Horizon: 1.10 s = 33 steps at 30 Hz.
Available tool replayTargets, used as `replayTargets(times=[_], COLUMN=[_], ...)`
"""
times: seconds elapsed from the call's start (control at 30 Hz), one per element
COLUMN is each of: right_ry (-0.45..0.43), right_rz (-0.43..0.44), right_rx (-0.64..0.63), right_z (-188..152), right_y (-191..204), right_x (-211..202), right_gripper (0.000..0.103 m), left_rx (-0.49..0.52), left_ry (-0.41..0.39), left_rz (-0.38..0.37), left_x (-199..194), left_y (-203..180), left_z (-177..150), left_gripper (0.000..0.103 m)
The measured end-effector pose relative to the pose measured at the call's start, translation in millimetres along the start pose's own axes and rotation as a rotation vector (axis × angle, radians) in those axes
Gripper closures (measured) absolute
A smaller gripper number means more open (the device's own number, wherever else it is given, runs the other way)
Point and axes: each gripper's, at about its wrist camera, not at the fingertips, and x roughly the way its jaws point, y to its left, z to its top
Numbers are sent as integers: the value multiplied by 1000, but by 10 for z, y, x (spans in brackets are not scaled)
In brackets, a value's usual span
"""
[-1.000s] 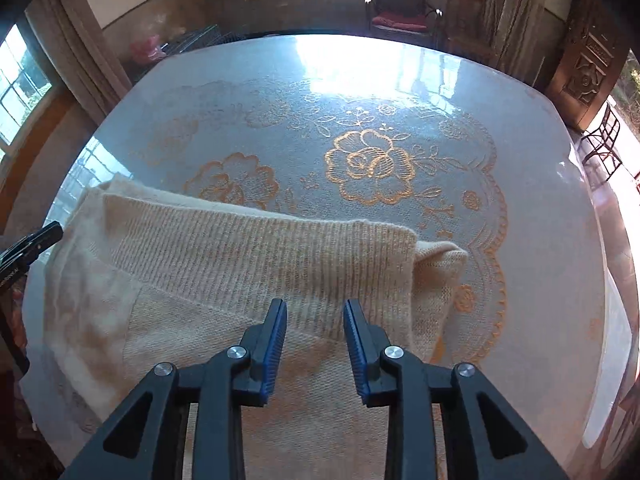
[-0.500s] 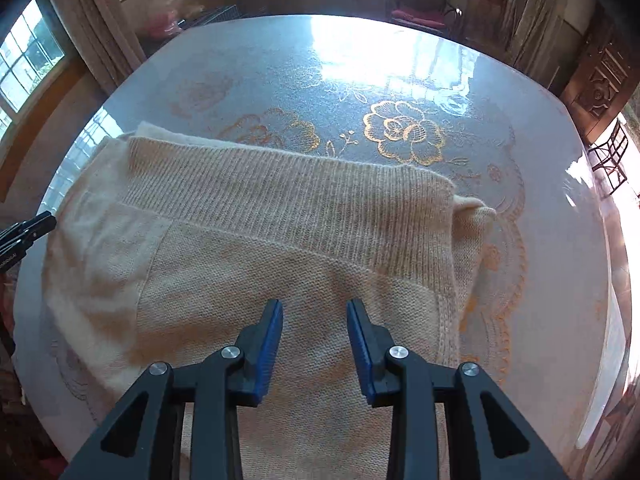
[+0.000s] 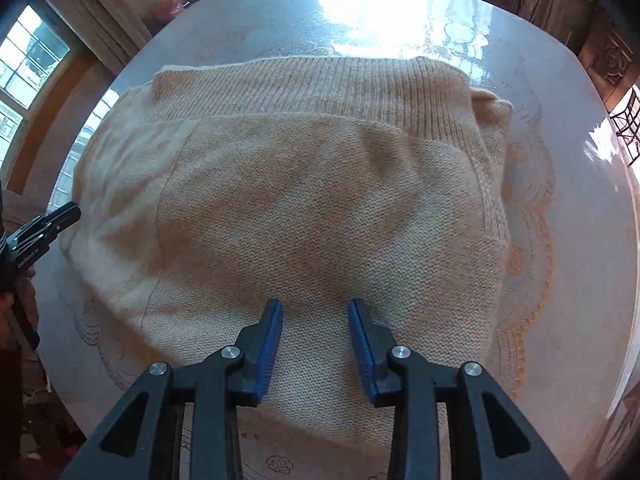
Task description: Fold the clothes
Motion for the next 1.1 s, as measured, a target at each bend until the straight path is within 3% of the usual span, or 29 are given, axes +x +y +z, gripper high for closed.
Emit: replayTargets(times=[0.07,0.13,0.27,0.43,0.5,0.6,0.67,0.77,0.8,0.93,1.0,1.1], right_ry=[-7,6,53,23,-42,-103,-80,0,-6,-47,-78,-74], right_rz=[46,31,-10,54,67,-30,-51,-146,-144,-111,-71,-40], right_rx=[2,7,34,128,136,110,108,91,81,101,87,66], right_z=[-115,-249,-425,-503,-435,-248,-157,-21,-24,53,132,316], right_y=[23,12,-167,-376,-365,-311,-364,-484,-488,-486,-421,-339], right_x=[-104,-98,106,-31,-194,-272,-181,173,163,-29,-119,-53], right_gripper=[69,69,68,69,69,68,68,68,68,68,68,68], left_rx=[12,56,118,72,53,26,15,12,21,-63,-54,-62], left_ry=[-15,9,65,24,-13,-67,13,39,42,-93,-113,-72], left_rz=[-52,-56,25,5,0,-9,52,64,90,16,8,-1], left_x=[-64,-42,143,29,-28,-115,94,248,236,-92,-126,54], left_y=[-103,-245,-356,-283,-254,-210,-167,-101,-106,-18,-51,-81], left_z=[-57,-140,-307,-243,-169,-58,-6,-49,-44,144,323,621], left_gripper=[70,70,70,70,69,64,64,64,64,64,63,62])
